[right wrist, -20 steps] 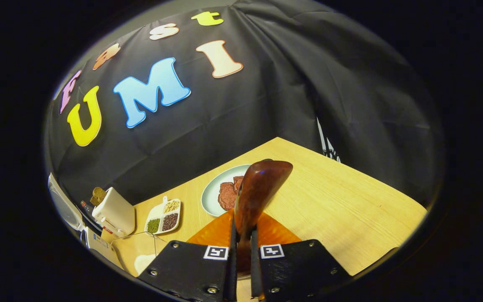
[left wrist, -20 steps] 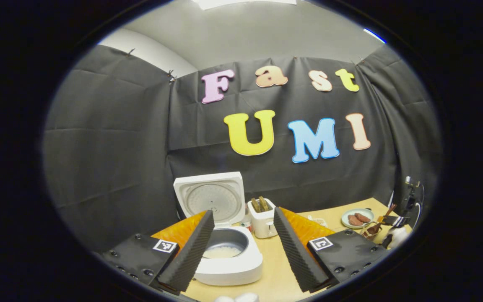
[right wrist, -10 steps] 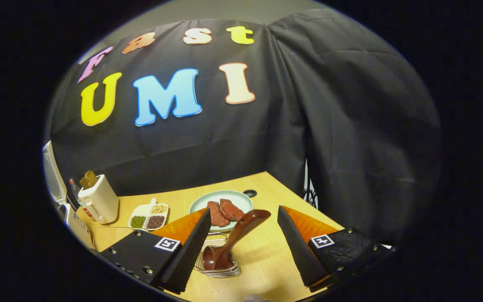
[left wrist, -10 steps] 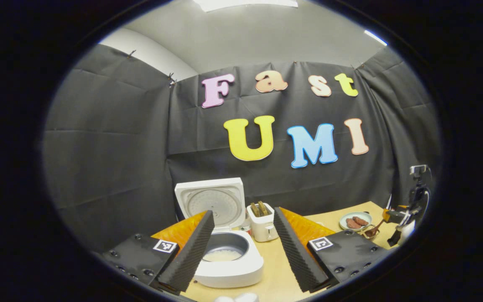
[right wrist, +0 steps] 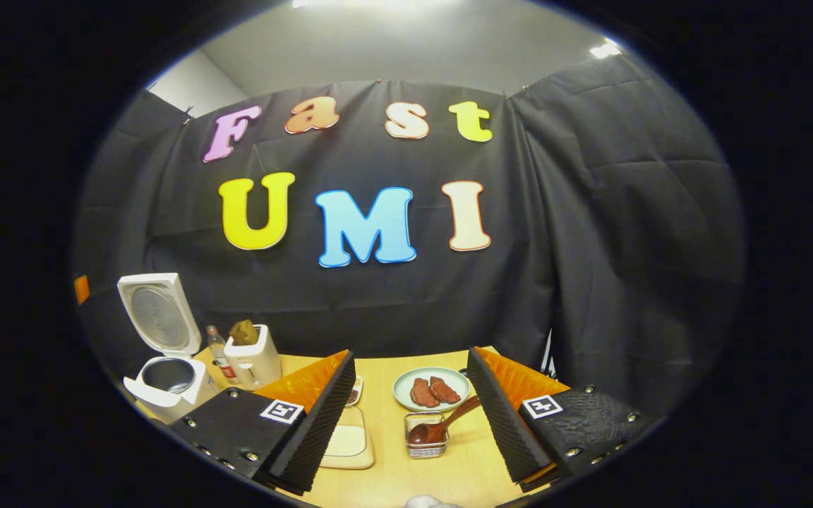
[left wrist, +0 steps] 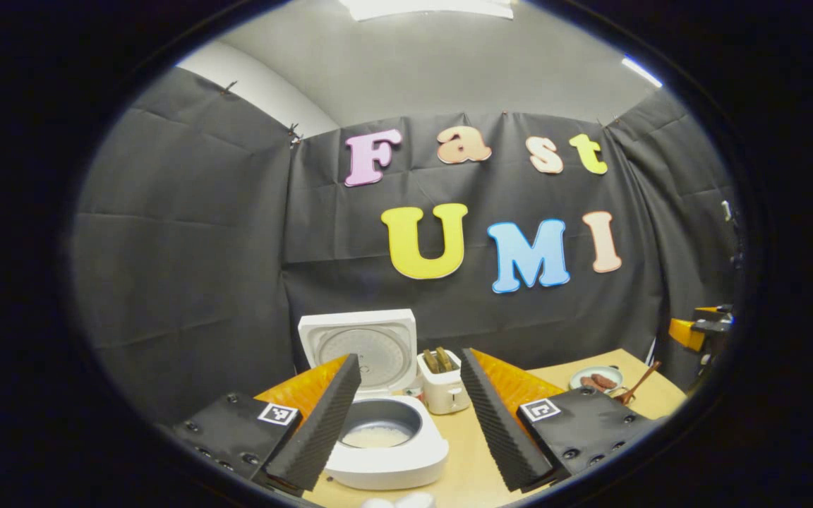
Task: Close the left gripper, press the button to open the rice cooker; take a wooden spoon from the chopstick holder with the right hand, scoop a spoonful of rice and pour it into the rice cooker, then put the wooden spoon back into the chopstick holder.
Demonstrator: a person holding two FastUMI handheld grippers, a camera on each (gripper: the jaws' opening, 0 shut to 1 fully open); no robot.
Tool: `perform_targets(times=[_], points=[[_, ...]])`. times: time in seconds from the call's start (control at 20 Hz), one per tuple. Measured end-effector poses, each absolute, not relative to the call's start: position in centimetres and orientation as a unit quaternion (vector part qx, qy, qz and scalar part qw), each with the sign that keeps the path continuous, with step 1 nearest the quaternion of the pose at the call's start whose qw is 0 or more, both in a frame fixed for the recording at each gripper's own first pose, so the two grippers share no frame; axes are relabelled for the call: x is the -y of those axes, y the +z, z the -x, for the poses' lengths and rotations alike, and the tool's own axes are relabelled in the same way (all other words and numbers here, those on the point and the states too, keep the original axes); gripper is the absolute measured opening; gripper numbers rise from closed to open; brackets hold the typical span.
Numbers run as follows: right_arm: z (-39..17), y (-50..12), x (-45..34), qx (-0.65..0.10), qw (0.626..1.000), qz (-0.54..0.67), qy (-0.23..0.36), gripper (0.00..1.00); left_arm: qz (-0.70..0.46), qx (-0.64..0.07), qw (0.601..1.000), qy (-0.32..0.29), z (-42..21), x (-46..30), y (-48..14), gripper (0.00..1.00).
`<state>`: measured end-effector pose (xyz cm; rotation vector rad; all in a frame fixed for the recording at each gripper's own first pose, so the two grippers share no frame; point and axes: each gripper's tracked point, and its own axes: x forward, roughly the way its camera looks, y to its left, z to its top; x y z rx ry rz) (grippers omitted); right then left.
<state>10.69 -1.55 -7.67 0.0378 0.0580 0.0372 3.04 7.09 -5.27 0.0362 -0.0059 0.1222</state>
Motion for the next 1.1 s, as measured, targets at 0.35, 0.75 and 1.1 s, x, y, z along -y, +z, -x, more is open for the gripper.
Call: perform_targets(times=[0.35,0.75,1.1], points=[[-5.3,-4.4,-2.2,-0.026,0.998,-0.016,0.055,0.97,0.003,0.017,0.996,0.082,-6.4,-10.8,-1.0,1.0],[-6.1,-5.1,-4.0,-0.048,0.997,-0.011,0.064,0.97,0.006,0.009,0.995,0.101,-16.1,-14.8,4.1,0.99],[-7.0,-6.3,-4.3,-0.072,0.995,0.005,0.063,0.97,0.006,-0.041,0.992,0.117,-27.0,-18.0,2.4,0.96]])
